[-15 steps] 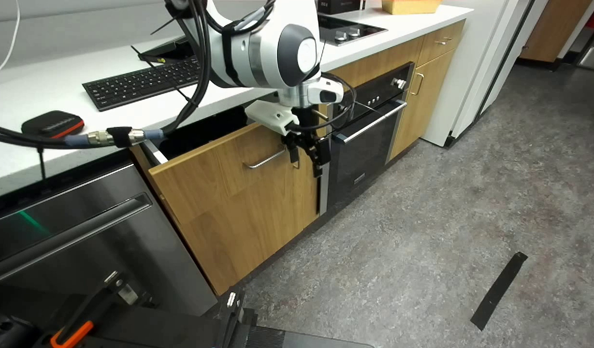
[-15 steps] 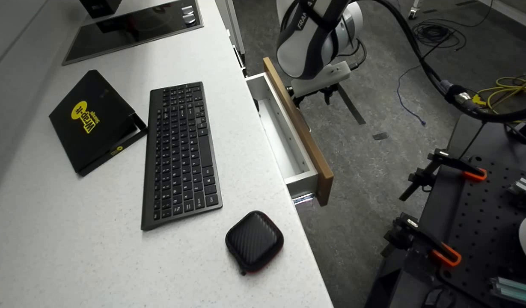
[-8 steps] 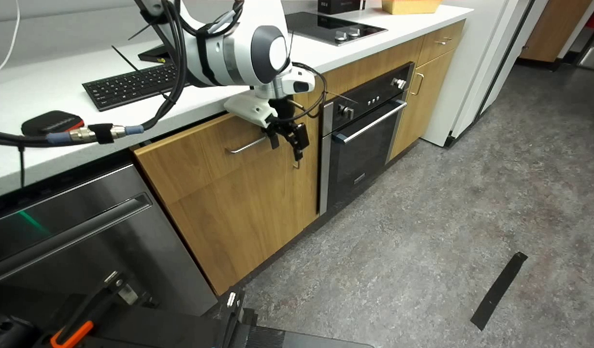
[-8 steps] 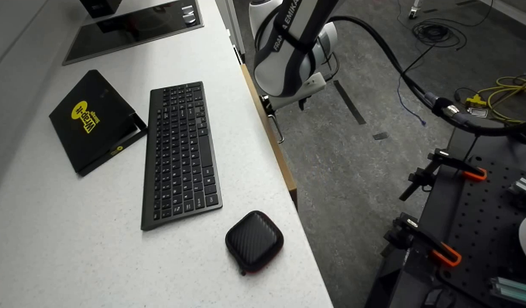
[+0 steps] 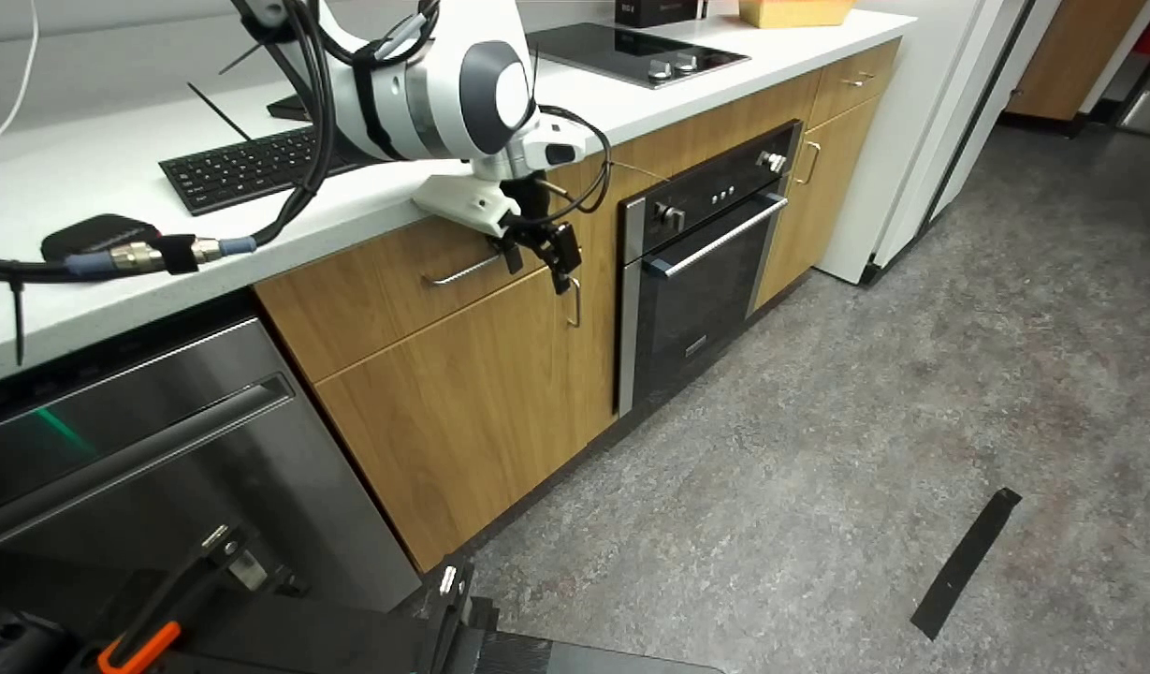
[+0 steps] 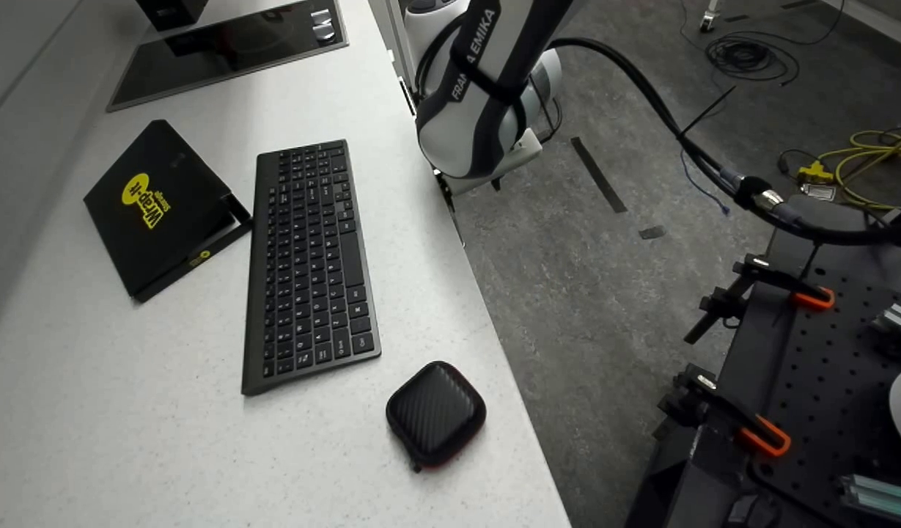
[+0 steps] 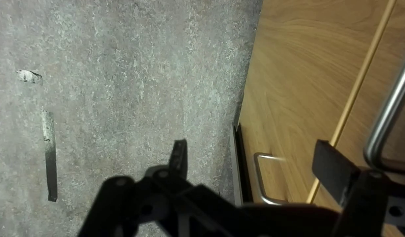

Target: Close the top drawer at the left side of the oven

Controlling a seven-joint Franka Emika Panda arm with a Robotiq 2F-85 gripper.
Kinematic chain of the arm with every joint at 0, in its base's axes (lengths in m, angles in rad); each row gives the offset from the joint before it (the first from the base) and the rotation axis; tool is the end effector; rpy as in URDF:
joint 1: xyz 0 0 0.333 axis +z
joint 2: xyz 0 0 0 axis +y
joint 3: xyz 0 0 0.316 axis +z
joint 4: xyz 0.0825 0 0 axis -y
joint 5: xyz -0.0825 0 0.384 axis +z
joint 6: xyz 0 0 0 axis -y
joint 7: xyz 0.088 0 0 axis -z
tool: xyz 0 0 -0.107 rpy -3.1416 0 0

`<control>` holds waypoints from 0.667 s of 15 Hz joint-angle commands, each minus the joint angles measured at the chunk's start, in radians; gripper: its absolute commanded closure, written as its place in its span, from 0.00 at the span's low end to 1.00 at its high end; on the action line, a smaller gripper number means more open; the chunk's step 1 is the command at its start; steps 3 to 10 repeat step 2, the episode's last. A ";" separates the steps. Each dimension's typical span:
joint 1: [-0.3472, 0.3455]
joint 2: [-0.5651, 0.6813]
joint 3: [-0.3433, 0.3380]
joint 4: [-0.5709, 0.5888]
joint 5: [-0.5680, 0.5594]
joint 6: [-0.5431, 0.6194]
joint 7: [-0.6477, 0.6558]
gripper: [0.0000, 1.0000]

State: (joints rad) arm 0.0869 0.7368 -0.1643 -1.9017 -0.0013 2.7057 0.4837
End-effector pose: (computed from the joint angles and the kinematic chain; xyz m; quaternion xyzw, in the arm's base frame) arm 0.6261 -0.0457 0.1196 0.9651 -0.2535 0.0482 0.0457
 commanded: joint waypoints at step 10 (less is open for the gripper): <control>0.012 0.003 -0.012 0.003 0.019 -0.003 -0.015 0.00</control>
